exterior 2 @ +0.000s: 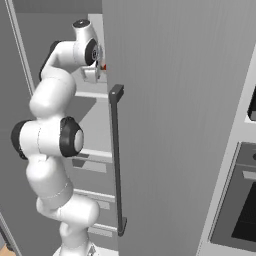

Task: Take the meat container that has the shrimp and place it on the second highest rack of the freezer. Then take the vegetable container that has the cucumber and bell pepper and place it on the highest rack of the freezer.

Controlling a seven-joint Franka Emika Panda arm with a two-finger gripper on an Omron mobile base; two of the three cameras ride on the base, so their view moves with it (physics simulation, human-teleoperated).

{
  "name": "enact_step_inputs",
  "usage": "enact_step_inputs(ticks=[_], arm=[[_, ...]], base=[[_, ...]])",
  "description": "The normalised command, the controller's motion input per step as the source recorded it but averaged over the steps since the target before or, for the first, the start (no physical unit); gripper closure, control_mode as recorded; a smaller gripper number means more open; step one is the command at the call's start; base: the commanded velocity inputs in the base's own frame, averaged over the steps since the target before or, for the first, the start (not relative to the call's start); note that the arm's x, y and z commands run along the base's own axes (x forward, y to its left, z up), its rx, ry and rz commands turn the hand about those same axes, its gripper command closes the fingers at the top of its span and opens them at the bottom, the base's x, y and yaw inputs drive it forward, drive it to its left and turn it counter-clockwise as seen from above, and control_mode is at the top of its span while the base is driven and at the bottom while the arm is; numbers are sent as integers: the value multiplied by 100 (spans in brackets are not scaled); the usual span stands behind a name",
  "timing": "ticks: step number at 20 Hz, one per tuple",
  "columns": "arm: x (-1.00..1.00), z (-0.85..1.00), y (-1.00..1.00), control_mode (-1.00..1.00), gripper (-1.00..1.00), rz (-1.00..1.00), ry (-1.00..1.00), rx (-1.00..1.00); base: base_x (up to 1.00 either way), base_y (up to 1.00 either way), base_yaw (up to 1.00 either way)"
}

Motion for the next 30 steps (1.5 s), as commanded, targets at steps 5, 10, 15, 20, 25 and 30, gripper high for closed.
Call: enact_step_inputs(ticks=[5,10,15,20,25,30], arm=[[-92,-11,0,-100,-100,0,-23,-5],[-99,-24,0,-100,-100,0,-9,-5],[-100,2,-6,-100,-100,4,-15,0],[-100,3,-25,-100,-100,4,-4,0],[-87,-14,-4,-100,-100,3,1,-2],[-63,-62,0,-100,-100,0,4,-8]], base=[[0,0,0],[0,0,0],[0,0,0],[0,0,0],[0,0,0],[0,0,0]])
